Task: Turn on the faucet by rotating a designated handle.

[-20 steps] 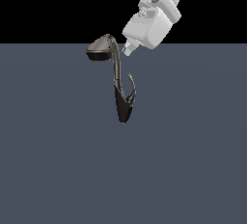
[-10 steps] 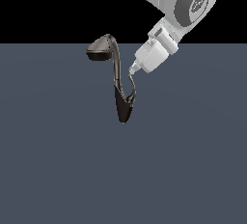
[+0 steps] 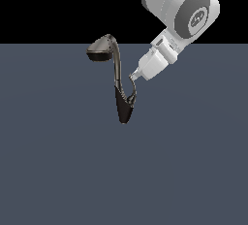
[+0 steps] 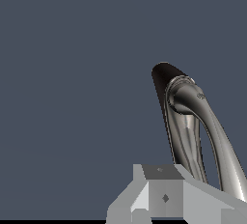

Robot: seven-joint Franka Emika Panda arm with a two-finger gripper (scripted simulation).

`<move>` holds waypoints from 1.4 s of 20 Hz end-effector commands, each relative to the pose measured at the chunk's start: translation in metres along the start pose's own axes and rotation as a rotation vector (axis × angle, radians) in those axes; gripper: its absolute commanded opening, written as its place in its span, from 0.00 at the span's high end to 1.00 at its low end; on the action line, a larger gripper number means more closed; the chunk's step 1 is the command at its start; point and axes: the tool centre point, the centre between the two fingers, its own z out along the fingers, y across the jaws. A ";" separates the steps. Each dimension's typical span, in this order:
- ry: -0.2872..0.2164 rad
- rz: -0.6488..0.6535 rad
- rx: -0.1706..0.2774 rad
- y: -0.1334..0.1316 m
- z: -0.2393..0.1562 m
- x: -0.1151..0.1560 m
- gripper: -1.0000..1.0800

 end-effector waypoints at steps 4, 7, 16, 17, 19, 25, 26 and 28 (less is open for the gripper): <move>-0.001 0.002 0.001 0.003 0.000 -0.001 1.00; -0.001 0.002 0.001 0.011 0.000 -0.004 1.00; -0.002 0.001 0.002 0.038 0.000 -0.013 1.00; -0.002 0.001 0.002 0.041 0.001 -0.014 1.00; -0.002 0.001 0.002 0.047 0.001 -0.016 1.00; 0.003 0.006 0.011 0.055 -0.001 -0.005 1.00; 0.002 0.005 0.010 0.059 -0.001 -0.004 1.00; 0.001 0.004 0.008 0.066 -0.001 -0.002 1.00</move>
